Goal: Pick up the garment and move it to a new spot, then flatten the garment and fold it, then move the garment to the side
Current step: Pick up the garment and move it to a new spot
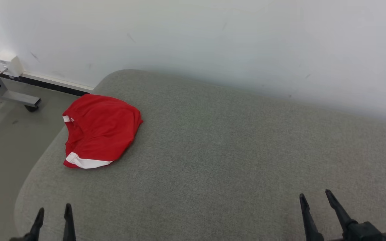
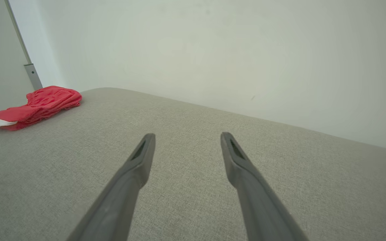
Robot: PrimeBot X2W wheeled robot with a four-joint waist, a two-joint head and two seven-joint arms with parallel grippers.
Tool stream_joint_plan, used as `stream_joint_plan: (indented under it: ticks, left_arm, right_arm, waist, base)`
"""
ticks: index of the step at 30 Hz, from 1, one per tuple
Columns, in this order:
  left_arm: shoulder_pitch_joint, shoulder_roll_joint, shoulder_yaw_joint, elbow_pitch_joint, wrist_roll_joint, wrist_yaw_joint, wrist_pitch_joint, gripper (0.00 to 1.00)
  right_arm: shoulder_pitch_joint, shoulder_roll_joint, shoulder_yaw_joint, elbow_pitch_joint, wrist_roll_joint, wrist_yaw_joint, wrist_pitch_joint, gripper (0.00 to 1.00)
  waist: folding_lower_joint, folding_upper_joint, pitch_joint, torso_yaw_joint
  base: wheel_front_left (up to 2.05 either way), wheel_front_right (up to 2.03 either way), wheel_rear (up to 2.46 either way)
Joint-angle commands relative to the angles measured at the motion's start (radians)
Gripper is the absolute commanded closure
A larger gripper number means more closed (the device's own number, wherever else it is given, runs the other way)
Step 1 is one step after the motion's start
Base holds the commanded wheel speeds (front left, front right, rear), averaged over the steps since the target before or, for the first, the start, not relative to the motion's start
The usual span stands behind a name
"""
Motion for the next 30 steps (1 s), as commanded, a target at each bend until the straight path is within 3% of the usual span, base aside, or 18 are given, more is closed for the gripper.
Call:
stream_joint_plan:
  ticks: [1,10,13,19,30]
  left_arm:
    - [-0.037,0.018,-0.004,0.015,-0.014,-0.001,0.008,0.0]
    - [-0.271,0.158,-0.022,0.074,-0.098,0.0,0.107,0.0]
    - [-0.319,0.177,-0.035,0.08,-0.131,0.0,0.141,0.0]
    - [-0.45,0.24,-0.015,0.123,-0.217,0.003,0.293,0.0]
    - [-0.622,0.31,0.123,0.232,-0.405,0.135,0.681,0.0]
  right_arm:
    - [-0.018,-0.015,-0.004,-0.013,-0.006,-0.002,0.007,0.0]
    - [-0.076,-0.081,-0.033,-0.159,-0.017,-0.002,0.081,0.0]
    - [-0.085,-0.087,-0.038,-0.18,-0.015,-0.002,0.089,0.0]
    - [-0.128,-0.093,-0.015,-0.218,-0.011,-0.002,0.099,0.0]
    - [-0.196,-0.082,0.022,-0.229,-0.02,-0.002,0.08,0.0]
  waist:
    - [0.0,-0.0001,0.037,-0.036]
    - [0.0,-0.0001,0.24,-0.151]
    - [0.0,-0.0001,0.277,-0.166]
    - [0.0,-0.0001,0.37,-0.221]
    - [0.0,-0.0001,0.474,-0.323]
  base:
    - [0.0,0.0,0.0]
    - [0.0,0.0,0.0]
    - [0.0,0.0,0.0]
    - [0.0,0.0,0.0]
    - [0.0,0.0,0.0]
